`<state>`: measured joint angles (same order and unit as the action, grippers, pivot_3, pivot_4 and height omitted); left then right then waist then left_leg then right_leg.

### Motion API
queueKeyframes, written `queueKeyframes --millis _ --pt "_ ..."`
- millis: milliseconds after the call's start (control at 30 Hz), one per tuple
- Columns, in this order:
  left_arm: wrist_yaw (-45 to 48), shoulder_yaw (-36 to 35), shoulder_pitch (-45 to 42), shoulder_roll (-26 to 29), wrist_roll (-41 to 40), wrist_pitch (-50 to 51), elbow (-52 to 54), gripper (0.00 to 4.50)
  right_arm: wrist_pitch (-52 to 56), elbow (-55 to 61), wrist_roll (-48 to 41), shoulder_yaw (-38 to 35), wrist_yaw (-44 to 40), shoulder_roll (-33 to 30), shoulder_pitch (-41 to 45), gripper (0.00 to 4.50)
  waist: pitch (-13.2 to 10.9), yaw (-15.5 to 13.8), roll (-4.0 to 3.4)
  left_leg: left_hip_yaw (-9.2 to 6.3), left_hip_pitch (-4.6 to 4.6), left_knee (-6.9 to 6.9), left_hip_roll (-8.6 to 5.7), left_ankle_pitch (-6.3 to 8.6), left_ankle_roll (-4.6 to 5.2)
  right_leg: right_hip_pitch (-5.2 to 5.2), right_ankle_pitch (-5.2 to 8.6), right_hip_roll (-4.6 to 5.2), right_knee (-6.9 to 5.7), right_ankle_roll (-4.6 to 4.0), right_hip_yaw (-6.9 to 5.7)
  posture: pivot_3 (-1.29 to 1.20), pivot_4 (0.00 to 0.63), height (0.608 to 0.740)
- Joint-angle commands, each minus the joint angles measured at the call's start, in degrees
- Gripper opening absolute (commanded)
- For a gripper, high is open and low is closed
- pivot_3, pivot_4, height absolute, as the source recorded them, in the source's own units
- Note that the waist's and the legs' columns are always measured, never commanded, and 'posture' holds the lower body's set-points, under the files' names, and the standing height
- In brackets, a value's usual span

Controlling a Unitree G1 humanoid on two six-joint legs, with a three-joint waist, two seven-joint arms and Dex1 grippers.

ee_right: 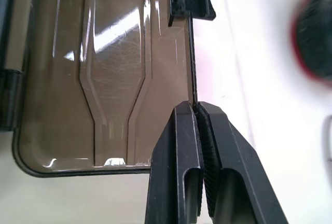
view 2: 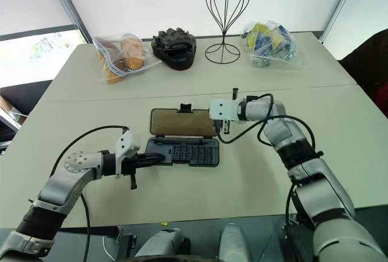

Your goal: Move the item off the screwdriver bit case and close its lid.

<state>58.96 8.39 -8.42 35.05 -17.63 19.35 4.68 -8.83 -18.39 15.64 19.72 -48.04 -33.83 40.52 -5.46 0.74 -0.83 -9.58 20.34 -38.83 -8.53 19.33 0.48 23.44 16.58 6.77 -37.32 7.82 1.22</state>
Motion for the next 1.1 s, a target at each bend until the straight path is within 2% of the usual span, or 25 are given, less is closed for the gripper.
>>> queueKeyframes --millis 33,133,233,367,567,633,767,867,1100 --pt "-0.08 0.91 1.08 0.14 -1.02 5.9 -1.44 0.0 1.27 9.59 1.21 -1.07 2.2 0.35 -2.95 0.05 0.0 -0.03 0.0 0.0 0.0 0.0 0.01 0.0 0.0 -0.01 0.0 -0.01 0.04 0.0 0.0 0.0 0.15 0.74" --pt "-0.74 -2.04 0.23 -1.19 -6.27 11.03 0.75 0.0 1.73 12.61 2.05 -1.37 4.16 1.28 -4.59 0.05 -0.05 0.11 0.01 0.0 0.01 0.02 0.01 0.0 0.0 0.01 0.0 -0.01 0.05 0.0 0.02 0.0 0.15 0.74" --pt "-1.92 -7.08 -0.62 -2.58 -16.23 20.69 5.34 0.0 -0.01 13.0 4.92 -0.36 5.58 0.7 -4.67 0.05 -0.37 0.09 0.08 0.01 0.05 0.02 0.03 0.0 0.0 0.05 0.0 -0.03 0.05 0.01 0.02 0.0 0.15 0.74" --pt "-2.89 -10.42 -1.95 -1.28 -23.5 28.66 10.99 0.0 -0.77 13.04 6.03 -0.21 5.88 0.47 -4.69 0.05 -1.25 -0.05 0.28 -0.01 0.19 -0.06 0.03 0.0 0.0 0.15 0.0 -0.04 0.02 0.01 0.02 0.0 0.15 0.74" --pt "-8.43 -18.83 -9.55 -2.63 -35.42 36.53 12.03 0.0 0.11 13.05 5.19 -1.07 5.36 0.71 -5.11 0.05 -1.79 -0.03 0.46 -0.01 0.24 -0.11 0.03 -0.01 -0.01 0.15 0.0 -0.04 0.04 0.01 0.0 0.0 0.15 0.74" --pt "-9.08 -18.87 -11.26 -2.42 -34.54 35.5 11.0 0.0 4.26 12.42 2.03 -2.82 4.37 2.04 -5.05 0.05 -1.79 0.06 0.47 0.01 0.22 -0.1 0.03 -0.01 -0.01 0.15 0.0 -0.04 0.04 0.01 0.0 0.0 0.15 0.74" --pt "-6.97 -9.88 -10.81 1.36 -20.28 24.51 8.22 0.0 14.18 11.48 -5.28 -7.48 1.7 4.24 -2.14 0.05 -1.85 0.23 0.43 0.03 0.22 -0.04 0.05 -0.01 -0.02 0.14 0.0 -0.04 0.11 0.01 -0.01 0.0 0.15 0.74" --pt "-3.29 -4.96 -10.03 2.93 -14.41 17.74 4.84 0.0 21.44 12.26 -9.56 -9.13 -1.32 4.8 0.18 0.05 -1.94 0.1 0.36 0.08 0.22 -0.03 0.05 -0.01 -0.02 0.14 0.0 -0.04 0.13 0.0 -0.01 0.0 0.15 0.74" --pt "1.25 2.6 -10.58 2.86 -2.92 4.27 -4.6 0.0 30.6 9.82 -14.26 -9.67 -4.64 5.46 4.68 0.05 -2.04 -0.1 0.36 0.05 0.3 -0.01 0.04 -0.01 -0.02 0.19 0.0 -0.01 0.16 0.01 -0.02 0.0 0.15 0.74"
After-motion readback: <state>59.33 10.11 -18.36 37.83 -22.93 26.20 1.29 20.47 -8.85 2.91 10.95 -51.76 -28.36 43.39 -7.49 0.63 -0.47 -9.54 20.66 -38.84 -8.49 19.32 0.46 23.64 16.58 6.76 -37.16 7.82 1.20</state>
